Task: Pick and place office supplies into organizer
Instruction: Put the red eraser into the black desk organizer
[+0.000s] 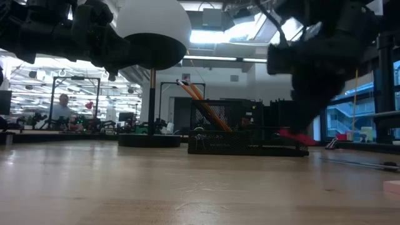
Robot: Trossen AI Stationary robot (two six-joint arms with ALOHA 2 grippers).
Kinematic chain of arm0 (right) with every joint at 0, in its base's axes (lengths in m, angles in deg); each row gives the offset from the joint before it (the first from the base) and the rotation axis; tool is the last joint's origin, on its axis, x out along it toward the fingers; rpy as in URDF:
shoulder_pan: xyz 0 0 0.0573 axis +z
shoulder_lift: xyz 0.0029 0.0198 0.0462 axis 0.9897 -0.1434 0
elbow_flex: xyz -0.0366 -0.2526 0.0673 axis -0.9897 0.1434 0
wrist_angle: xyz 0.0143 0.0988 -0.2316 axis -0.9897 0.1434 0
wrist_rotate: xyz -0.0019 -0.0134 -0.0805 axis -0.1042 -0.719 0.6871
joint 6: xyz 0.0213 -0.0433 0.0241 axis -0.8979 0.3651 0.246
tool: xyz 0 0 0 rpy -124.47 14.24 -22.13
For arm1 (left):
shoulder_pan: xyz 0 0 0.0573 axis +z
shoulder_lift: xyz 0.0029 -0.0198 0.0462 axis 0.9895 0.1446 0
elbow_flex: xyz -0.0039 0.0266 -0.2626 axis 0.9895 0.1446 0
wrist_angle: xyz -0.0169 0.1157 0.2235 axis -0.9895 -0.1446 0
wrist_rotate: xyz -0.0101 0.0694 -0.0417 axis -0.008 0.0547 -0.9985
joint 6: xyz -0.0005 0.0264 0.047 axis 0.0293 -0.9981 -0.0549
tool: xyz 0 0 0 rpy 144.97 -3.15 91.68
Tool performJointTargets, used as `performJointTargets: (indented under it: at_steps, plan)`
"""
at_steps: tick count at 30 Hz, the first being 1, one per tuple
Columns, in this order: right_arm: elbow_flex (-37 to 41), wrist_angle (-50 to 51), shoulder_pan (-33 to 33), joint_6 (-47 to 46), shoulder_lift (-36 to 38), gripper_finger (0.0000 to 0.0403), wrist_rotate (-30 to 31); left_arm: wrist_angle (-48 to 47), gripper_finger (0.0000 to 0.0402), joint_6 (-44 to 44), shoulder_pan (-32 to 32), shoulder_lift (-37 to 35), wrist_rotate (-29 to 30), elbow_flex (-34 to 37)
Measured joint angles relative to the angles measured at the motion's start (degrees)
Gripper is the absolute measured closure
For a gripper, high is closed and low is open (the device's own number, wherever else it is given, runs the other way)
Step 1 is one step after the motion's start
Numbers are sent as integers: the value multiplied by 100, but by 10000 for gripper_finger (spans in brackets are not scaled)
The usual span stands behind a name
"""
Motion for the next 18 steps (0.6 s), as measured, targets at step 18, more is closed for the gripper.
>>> performJointTargets:
  at_steps: [18]
  plan:
    - [-4, -2015, -705, 2375, -36, 330, 546, 0, 304, -3, 0, 0, -3, 0]
